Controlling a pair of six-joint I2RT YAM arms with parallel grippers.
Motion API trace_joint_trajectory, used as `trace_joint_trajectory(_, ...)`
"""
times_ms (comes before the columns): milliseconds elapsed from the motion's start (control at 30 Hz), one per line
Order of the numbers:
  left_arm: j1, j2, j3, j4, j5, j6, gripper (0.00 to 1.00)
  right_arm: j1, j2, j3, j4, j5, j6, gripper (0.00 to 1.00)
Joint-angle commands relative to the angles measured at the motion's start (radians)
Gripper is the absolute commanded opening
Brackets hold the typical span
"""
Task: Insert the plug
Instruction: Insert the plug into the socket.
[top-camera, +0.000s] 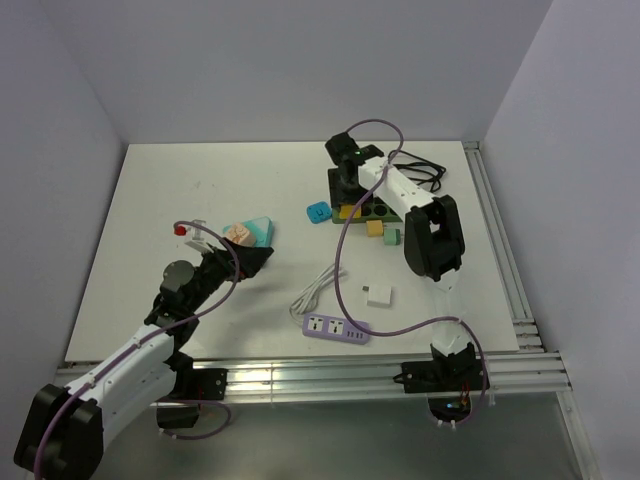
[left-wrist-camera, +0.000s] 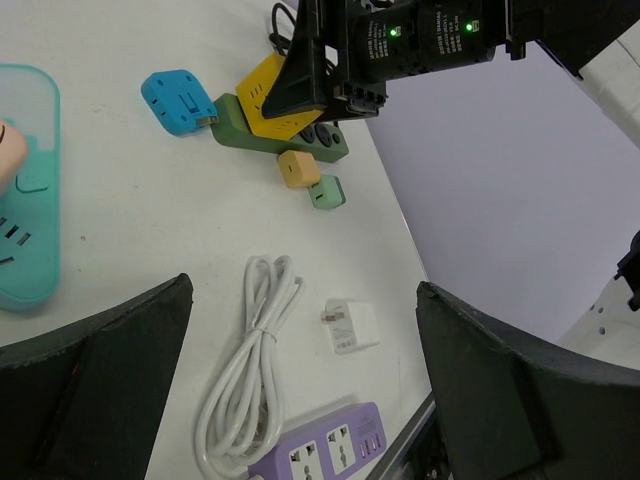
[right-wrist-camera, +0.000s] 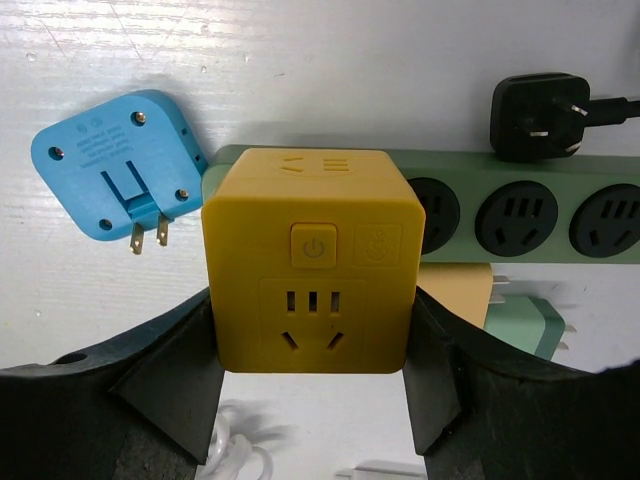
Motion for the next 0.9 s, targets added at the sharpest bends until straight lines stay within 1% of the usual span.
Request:
trace_joint_trajectory(0,0.002,0.005,0.042,0.05,0.019,0.023,0.99,-0.003,0.147,-0.069,-0.031,-0.005,-0.008,0.0)
trace_joint_trajectory(67,0.002,0.006,0.043,0.052,0.024,0.023,0.99,-0.007,0.108,-0.108,-0.001,-0.106,-0.026,0.0)
trace_joint_trajectory(133,0.002,0.009,0.046,0.047,0.021,0.026,1.0,-0.018,0.046,-0.178,0.074,-0.177,-0.028,0.0)
trace_joint_trajectory(167,0.002,0.008,0.045,0.047,0.021,0.028,0.99,-0.035,0.028,-0.199,0.094,-0.238,-0.023,0.0)
trace_joint_trajectory(267,0.001,0.006,0.043,0.049,0.021,0.028,1.0,-0.059,-0.02,-0.253,0.154,-0.284,-0.016,0.0)
trace_joint_trajectory(367,0.001,0.006,0.045,0.044,0.021,0.028,0.99,-0.063,0.0,-0.218,0.12,-0.232,-0.005,0.0)
trace_joint_trajectory(400,0.002,0.005,0.045,0.043,0.018,0.029,1.0,-0.058,0.027,-0.201,0.078,-0.136,0.0,0.0)
trace_joint_trajectory(433,0.002,0.003,0.043,0.043,0.016,0.032,1.0,-0.035,0.046,-0.157,0.051,-0.091,0.003,0.0)
trace_joint_trajectory(533,0.002,0.003,0.043,0.04,0.016,0.032,1.0,0.002,0.103,-0.093,-0.013,-0.021,0.007,0.0)
trace_joint_trajectory(600,0.001,0.002,0.045,0.038,0.018,0.031,1.0,0.011,0.127,-0.079,-0.039,0.022,0.016,0.0)
trace_joint_trajectory(633,0.001,0.0,0.043,0.038,0.016,0.031,0.99,0.014,0.133,-0.066,-0.055,0.097,0.032,0.0)
trace_joint_trajectory(667,0.001,0.0,0.043,0.037,0.015,0.032,1.0,0.017,0.14,-0.062,-0.067,0.116,0.038,0.0)
trace_joint_trajectory(733,0.001,0.0,0.043,0.038,0.016,0.029,0.99,0.017,0.126,-0.092,-0.047,0.113,0.03,0.0)
trace_joint_trajectory(833,0.001,0.005,0.046,0.038,0.018,0.031,0.99,0.006,0.063,-0.167,0.052,-0.049,0.004,0.0)
trace_joint_trajectory(867,0.001,0.006,0.046,0.038,0.021,0.029,0.99,-0.006,0.046,-0.187,0.078,-0.144,0.0,0.0)
